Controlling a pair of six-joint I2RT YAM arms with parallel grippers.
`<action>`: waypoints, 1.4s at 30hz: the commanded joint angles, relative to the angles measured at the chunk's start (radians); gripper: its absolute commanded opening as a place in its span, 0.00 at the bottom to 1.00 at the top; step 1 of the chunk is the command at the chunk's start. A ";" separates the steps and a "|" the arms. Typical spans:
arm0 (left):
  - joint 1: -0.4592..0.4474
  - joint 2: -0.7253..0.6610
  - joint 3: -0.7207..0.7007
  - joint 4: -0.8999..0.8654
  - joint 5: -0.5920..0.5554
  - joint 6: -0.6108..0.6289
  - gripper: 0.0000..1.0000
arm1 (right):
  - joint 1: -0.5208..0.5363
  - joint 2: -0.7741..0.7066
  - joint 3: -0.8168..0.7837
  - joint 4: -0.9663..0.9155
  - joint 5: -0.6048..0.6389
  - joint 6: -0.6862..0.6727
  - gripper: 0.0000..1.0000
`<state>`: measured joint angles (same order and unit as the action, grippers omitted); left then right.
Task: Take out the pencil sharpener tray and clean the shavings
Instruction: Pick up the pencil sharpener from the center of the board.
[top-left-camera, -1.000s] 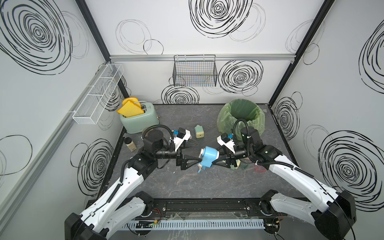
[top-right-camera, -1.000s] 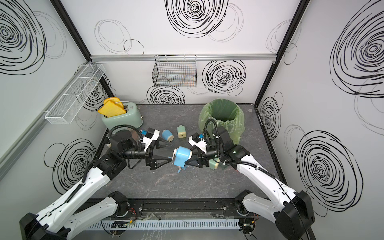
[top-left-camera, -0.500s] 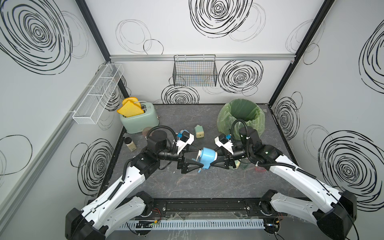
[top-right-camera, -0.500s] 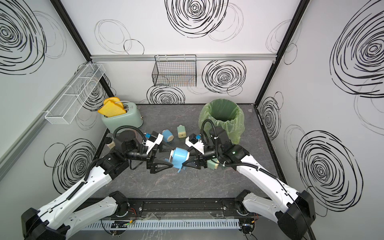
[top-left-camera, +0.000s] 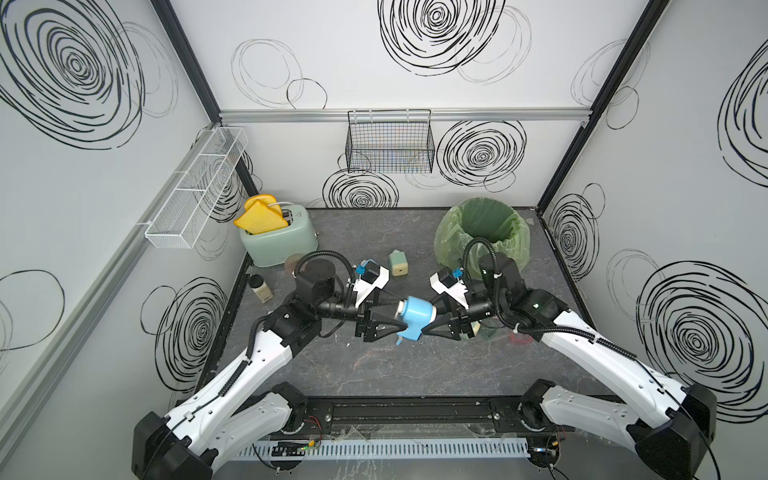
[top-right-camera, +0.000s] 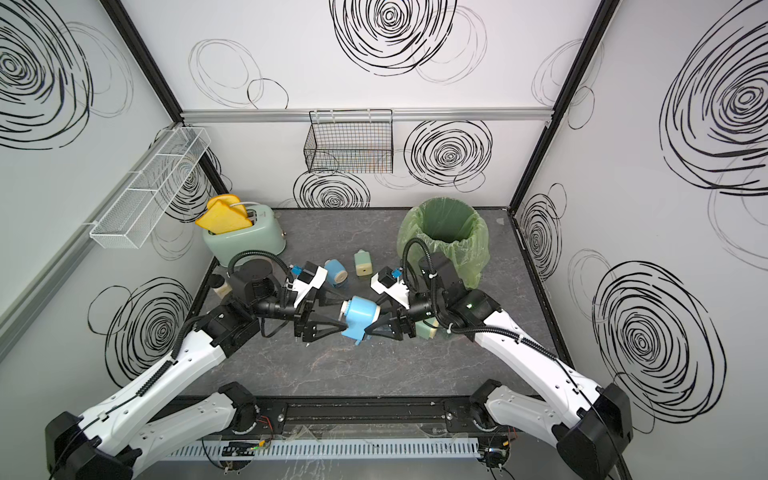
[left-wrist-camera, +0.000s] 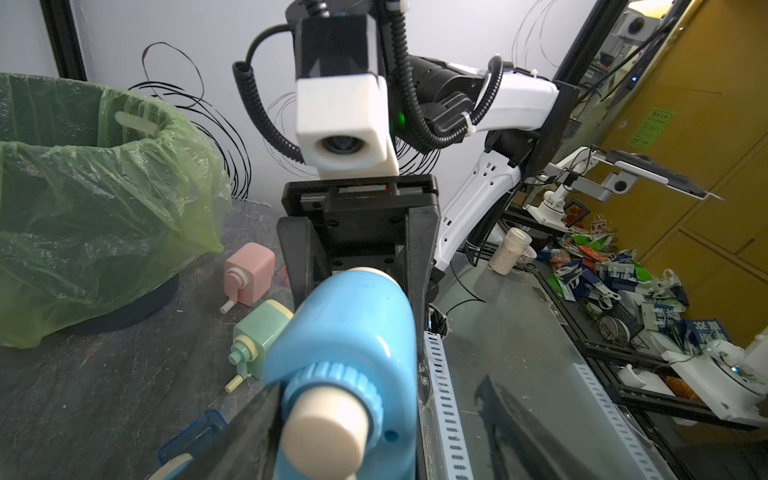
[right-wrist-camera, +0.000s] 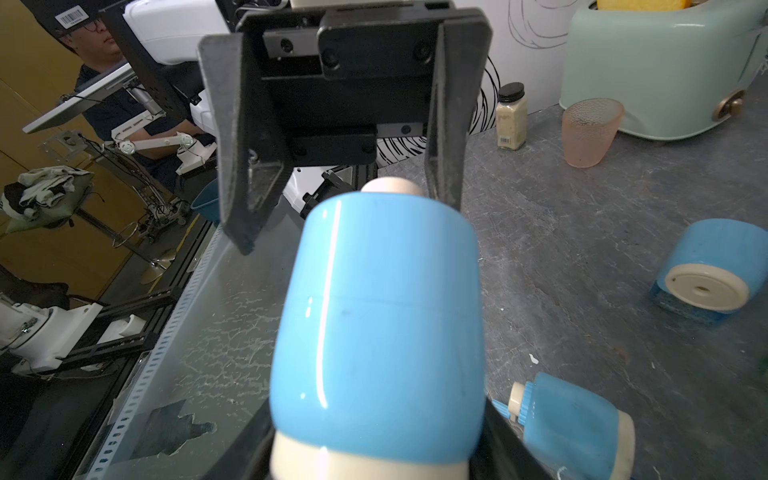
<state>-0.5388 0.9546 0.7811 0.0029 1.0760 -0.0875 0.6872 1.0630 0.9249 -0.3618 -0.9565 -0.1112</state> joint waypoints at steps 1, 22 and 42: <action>-0.040 0.018 0.002 -0.022 0.091 0.011 0.85 | 0.021 -0.026 0.068 0.169 -0.063 -0.010 0.33; 0.081 -0.046 -0.024 0.005 -0.111 -0.048 0.99 | 0.031 -0.059 0.087 0.099 -0.007 -0.033 0.33; 0.015 -0.032 -0.028 0.093 0.014 -0.082 0.66 | 0.066 -0.013 0.089 0.134 -0.052 -0.031 0.34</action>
<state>-0.5304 0.9257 0.7330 0.0540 1.1126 -0.1738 0.7361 1.0431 0.9802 -0.2611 -0.9691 -0.1188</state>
